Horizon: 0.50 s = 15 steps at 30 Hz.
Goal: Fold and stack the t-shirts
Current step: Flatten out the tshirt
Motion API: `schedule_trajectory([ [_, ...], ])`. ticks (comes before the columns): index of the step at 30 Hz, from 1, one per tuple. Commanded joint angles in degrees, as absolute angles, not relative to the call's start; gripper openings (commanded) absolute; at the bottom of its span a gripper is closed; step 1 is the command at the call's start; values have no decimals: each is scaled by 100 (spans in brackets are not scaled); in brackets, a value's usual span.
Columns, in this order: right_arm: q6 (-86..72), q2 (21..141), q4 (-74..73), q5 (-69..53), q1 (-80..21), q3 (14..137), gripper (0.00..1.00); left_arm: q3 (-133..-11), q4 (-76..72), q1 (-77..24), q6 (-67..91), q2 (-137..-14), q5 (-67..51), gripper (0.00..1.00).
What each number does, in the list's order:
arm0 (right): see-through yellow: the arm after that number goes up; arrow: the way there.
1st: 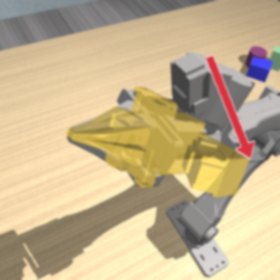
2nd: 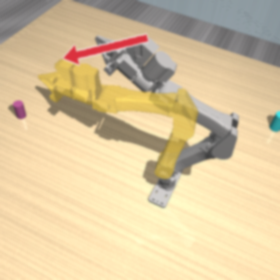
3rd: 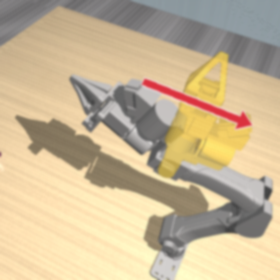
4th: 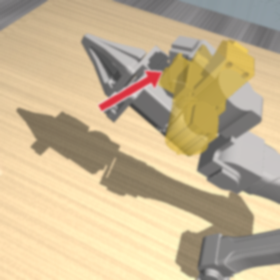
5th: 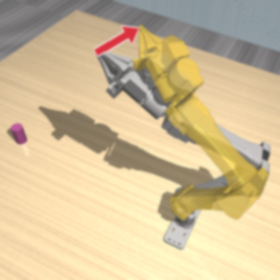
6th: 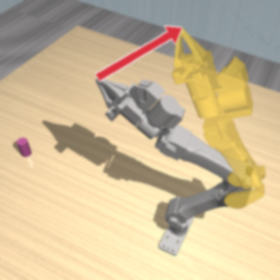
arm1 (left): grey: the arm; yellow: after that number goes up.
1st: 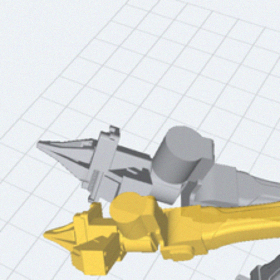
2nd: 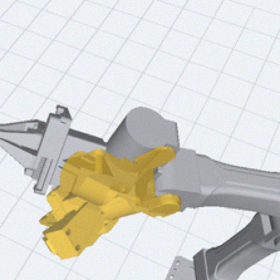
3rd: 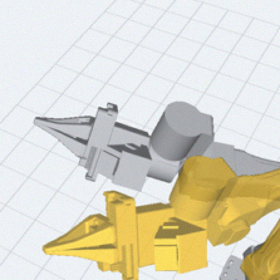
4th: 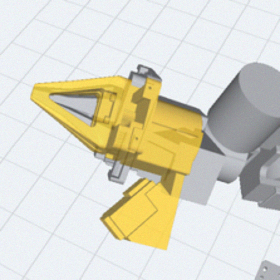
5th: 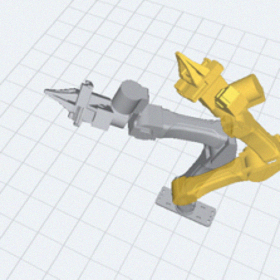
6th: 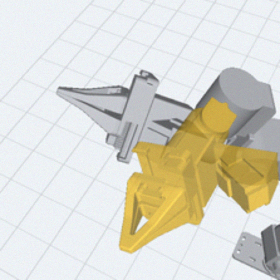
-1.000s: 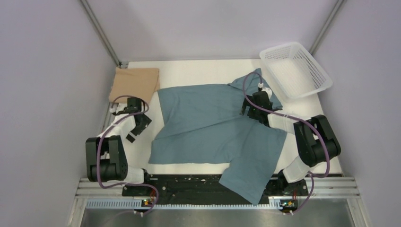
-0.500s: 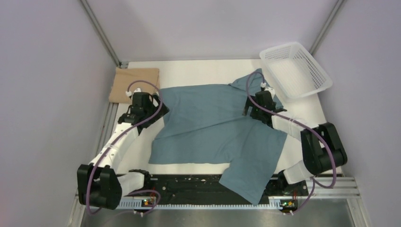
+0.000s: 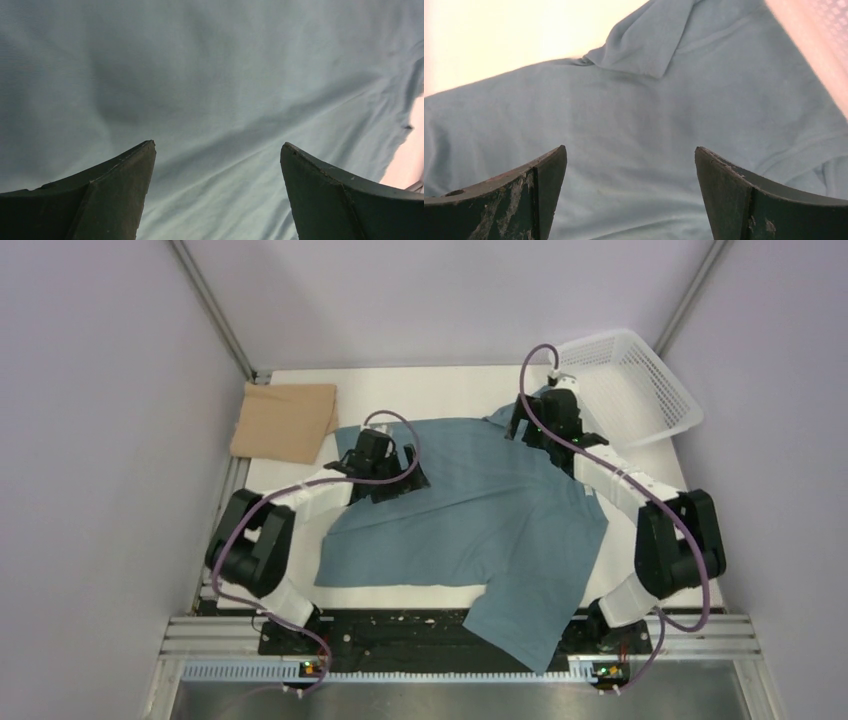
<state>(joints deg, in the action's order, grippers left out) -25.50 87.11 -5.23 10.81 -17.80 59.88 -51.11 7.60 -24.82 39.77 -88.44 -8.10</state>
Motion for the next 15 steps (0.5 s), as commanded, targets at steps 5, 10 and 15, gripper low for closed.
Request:
schedule_trajectory([
  [5, -2674, 9667, -430, 501, -1748, 6063, 96, -5691, 627, -2644, 3934, -10205, -1016, 99],
  [10, -2710, 10280, -601, 730, -1745, 6202, 96, -6020, 817, -2639, 3897, -10589, -953, 99],
  [15, -2768, 10867, -699, 960, -1748, 6721, 95, -6526, 1241, -2571, 3832, -10917, -506, 99],
])
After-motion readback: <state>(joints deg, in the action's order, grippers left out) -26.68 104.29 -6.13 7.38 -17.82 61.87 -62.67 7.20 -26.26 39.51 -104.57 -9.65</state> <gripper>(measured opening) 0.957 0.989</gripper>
